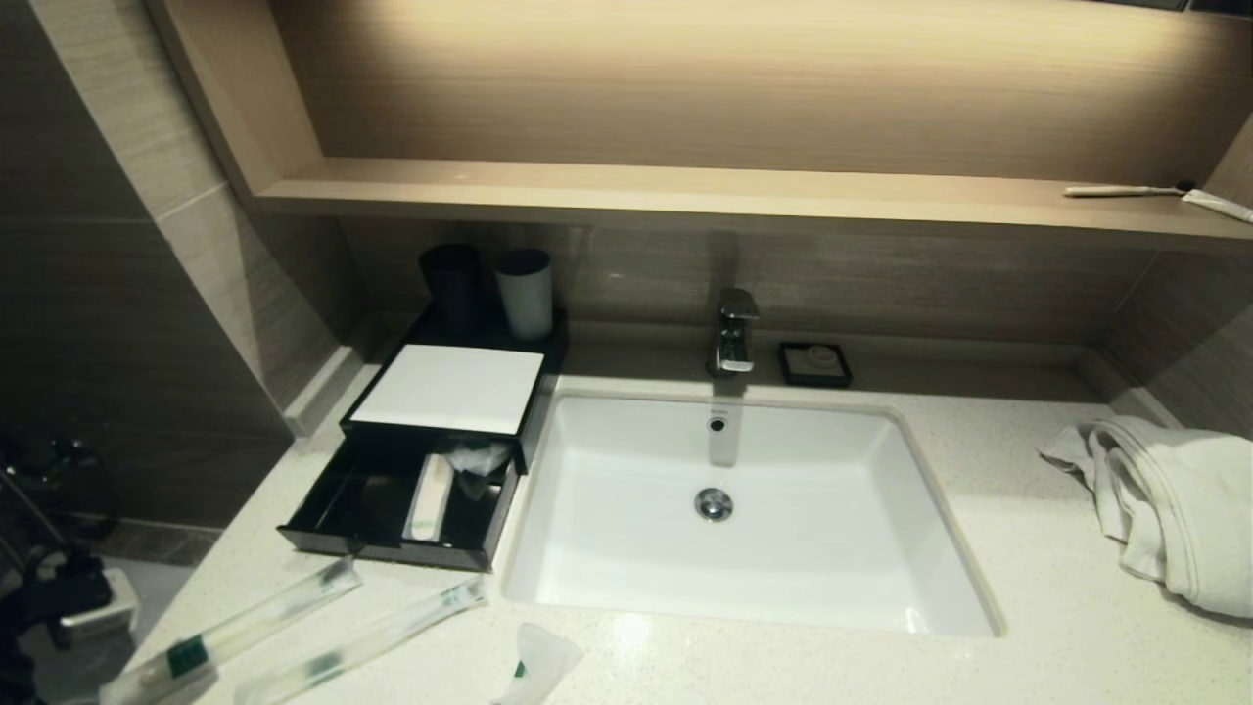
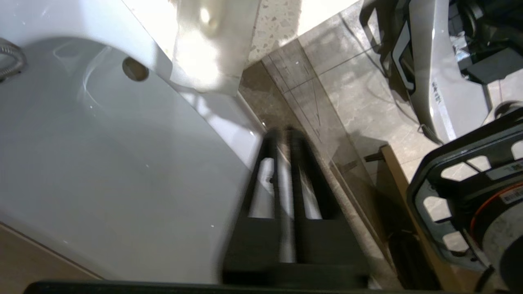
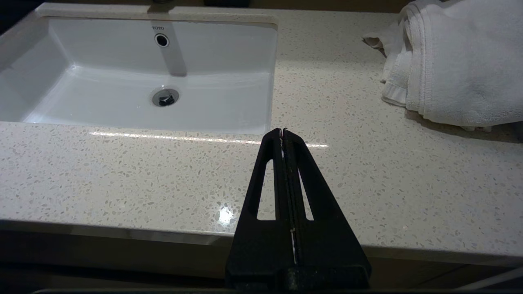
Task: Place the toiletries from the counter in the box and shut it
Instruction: Pick up the bathroom toiletry
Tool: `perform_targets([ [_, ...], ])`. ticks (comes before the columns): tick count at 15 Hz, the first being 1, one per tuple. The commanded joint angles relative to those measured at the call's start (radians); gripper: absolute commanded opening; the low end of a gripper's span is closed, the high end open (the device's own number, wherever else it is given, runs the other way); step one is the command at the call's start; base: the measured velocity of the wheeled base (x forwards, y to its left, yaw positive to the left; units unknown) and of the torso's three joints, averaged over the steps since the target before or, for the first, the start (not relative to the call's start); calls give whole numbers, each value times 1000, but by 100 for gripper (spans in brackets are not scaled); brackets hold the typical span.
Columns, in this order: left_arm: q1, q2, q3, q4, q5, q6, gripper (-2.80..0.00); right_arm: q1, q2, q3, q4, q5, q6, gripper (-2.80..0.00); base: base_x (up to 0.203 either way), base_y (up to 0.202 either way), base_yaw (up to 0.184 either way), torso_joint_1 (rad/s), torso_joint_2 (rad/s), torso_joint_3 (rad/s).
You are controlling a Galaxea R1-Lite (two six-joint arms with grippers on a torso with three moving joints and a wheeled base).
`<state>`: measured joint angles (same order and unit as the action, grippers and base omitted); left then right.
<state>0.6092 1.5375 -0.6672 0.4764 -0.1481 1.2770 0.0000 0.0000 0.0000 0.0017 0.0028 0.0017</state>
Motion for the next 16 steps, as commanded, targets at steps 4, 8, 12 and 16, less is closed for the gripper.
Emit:
perform_targets([
  [4,1,47,0,-16,1,26,0,0,0,0,0,0,0,-280,0,0,0,0,0,0],
  [8,1,110,-30,-39,-1,28,0,0,0,0,0,0,0,-280,0,0,0,0,0,0],
  [12,-25,154,-74,-39,-3,31,0,0,0,0,0,0,0,-280,0,0,0,0,0,0],
  [16,-90,162,-89,-45,-4,27,0,0,0,0,0,0,0,-280,0,0,0,0,0,0],
])
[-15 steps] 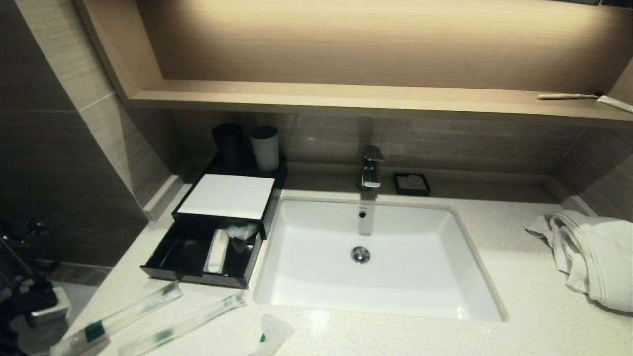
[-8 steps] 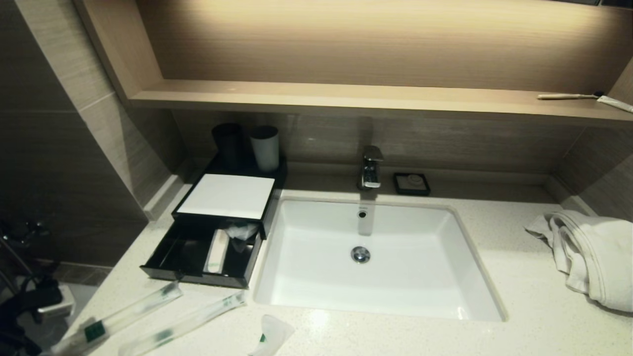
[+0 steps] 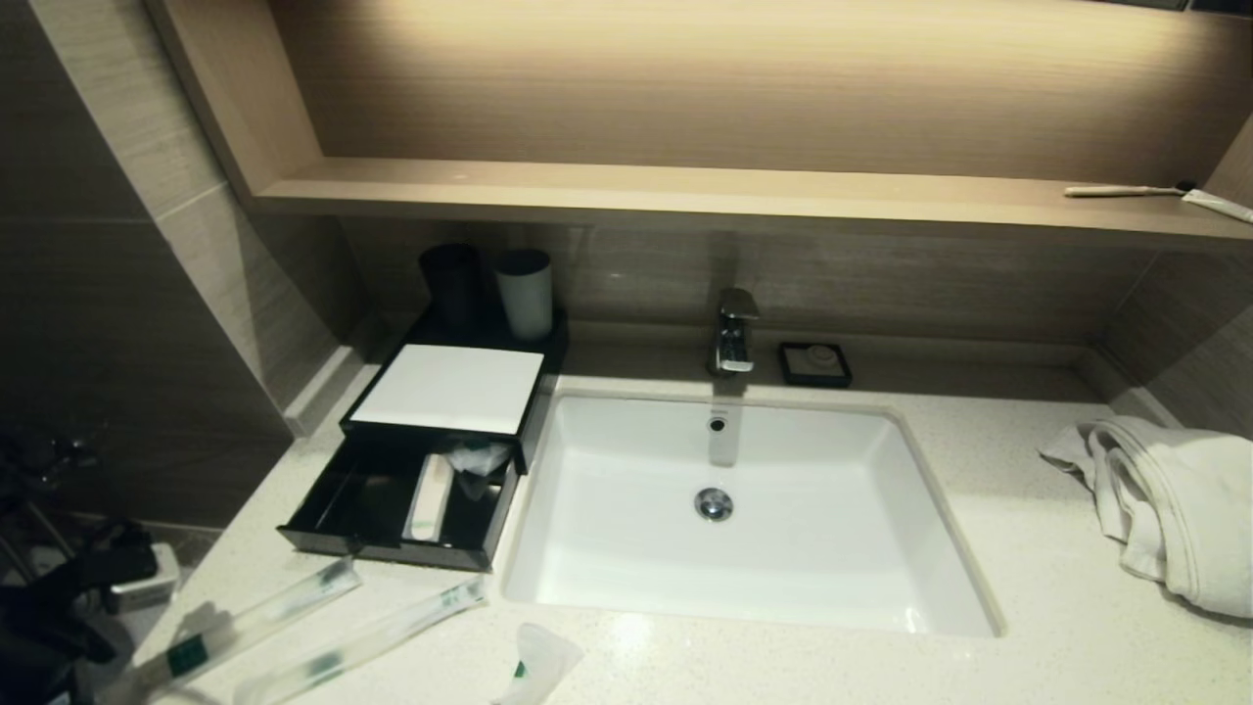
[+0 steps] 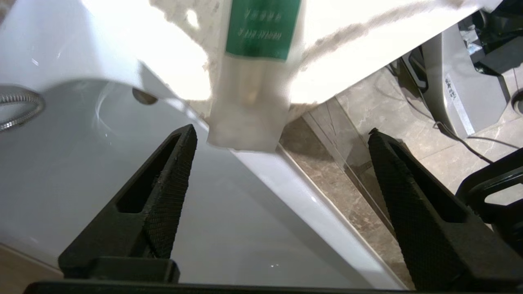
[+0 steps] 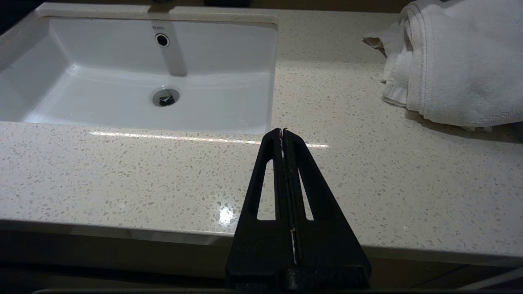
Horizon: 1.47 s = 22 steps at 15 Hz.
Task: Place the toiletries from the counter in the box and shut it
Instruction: Pick up the bathroom toiletry
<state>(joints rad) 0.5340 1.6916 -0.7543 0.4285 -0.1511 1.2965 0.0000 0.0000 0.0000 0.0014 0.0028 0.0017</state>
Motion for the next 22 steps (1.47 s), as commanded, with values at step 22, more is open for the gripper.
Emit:
perform_targets([
  [22,-97,77,-20,-50,42,0,0,0,0,0,0,0,0,-280,0,0,0,0,0,0],
])
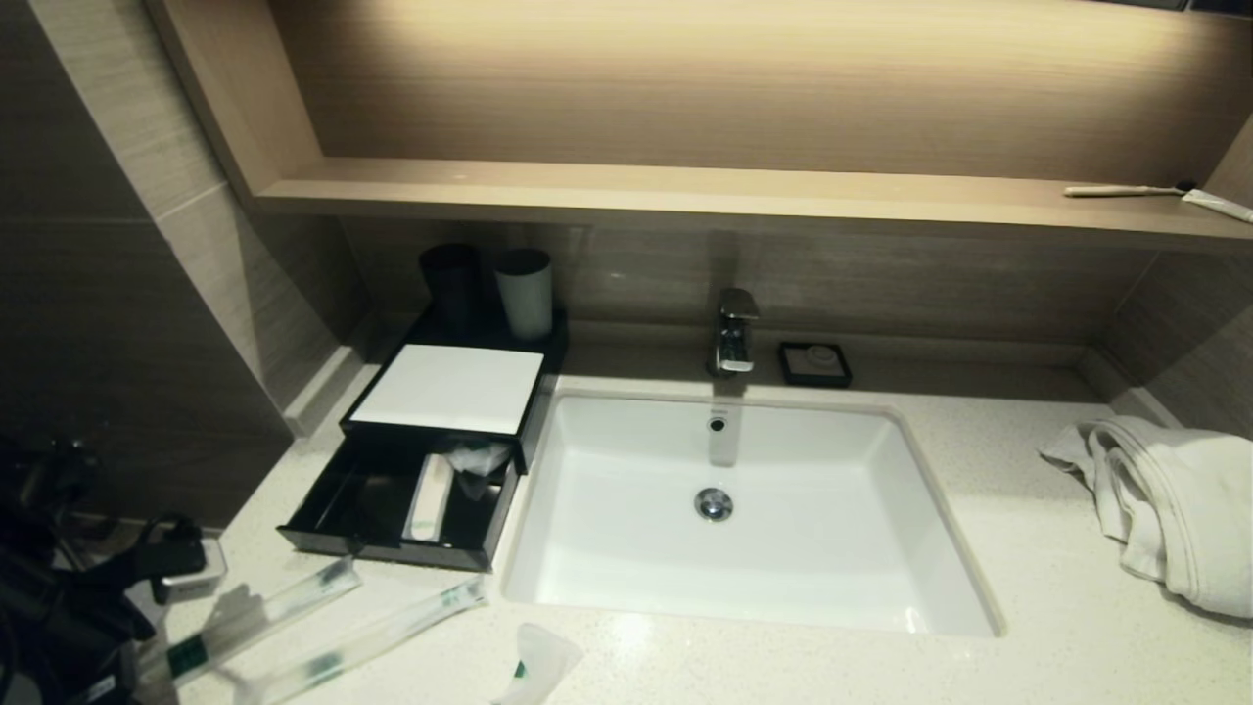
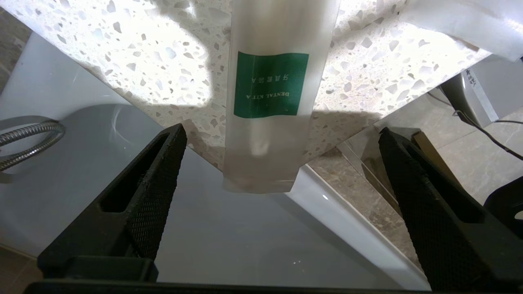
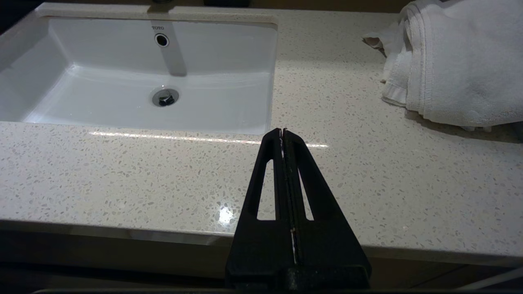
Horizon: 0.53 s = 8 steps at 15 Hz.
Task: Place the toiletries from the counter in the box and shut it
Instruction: Pick up the bathroom toiletry
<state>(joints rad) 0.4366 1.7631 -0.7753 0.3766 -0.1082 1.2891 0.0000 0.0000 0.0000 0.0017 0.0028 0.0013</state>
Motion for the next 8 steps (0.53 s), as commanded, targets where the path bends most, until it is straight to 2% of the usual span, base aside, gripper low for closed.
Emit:
perform_targets([
  [1,1,6,1,2,-1,7,0,0,0,0,0,0,0,-280,0,0,0,0,0,0],
  [8,1,6,4,2,-1,7,0,0,0,0,0,0,0,-280,0,0,0,0,0,0],
])
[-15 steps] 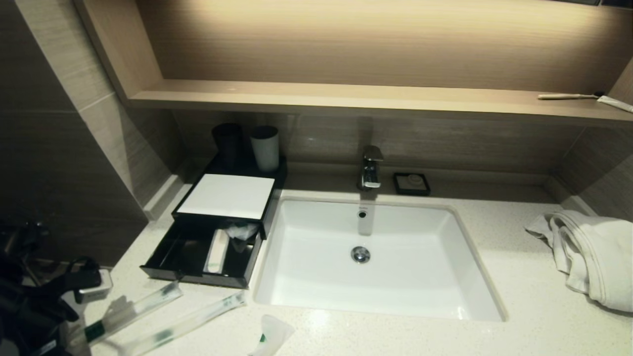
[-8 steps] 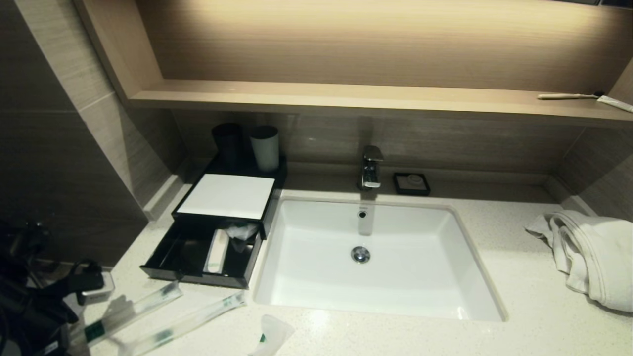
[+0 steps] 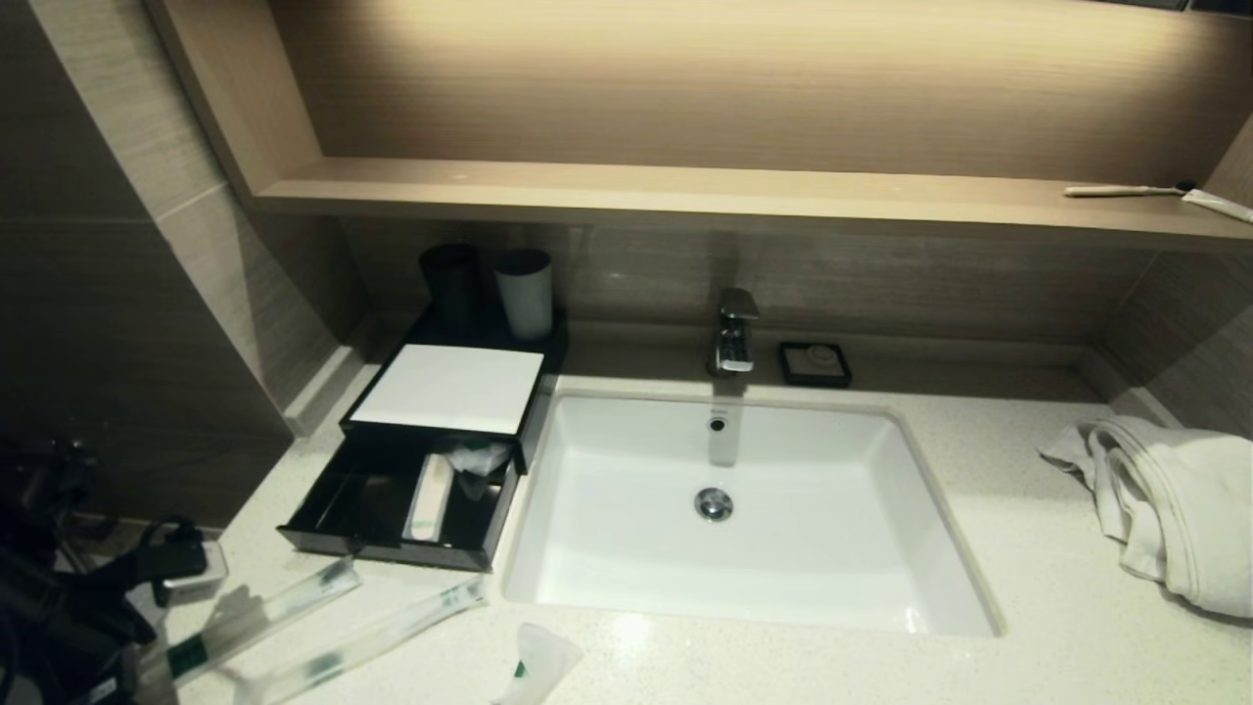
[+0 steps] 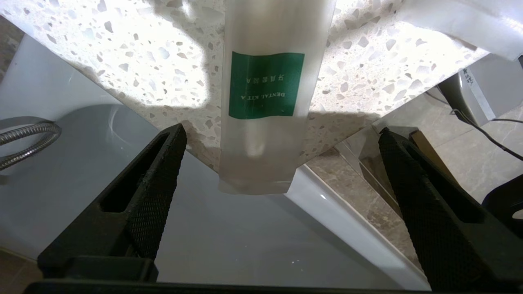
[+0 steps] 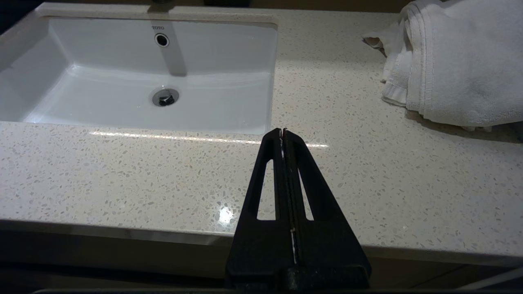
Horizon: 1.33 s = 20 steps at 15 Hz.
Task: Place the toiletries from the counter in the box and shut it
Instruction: Pick up the bathroom toiletry
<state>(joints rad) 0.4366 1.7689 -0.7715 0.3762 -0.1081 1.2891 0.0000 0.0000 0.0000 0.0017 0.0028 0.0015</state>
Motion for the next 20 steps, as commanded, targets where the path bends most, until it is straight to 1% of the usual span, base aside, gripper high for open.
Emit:
perform_targets([
  [1,1,0,1,3,-1,7,0,0,0,0,0,0,0,-280,0,0,0,0,0,0],
  [20,-7,0,7,3,11,6,0,0,0,0,0,0,0,-280,0,0,0,0,0,0],
])
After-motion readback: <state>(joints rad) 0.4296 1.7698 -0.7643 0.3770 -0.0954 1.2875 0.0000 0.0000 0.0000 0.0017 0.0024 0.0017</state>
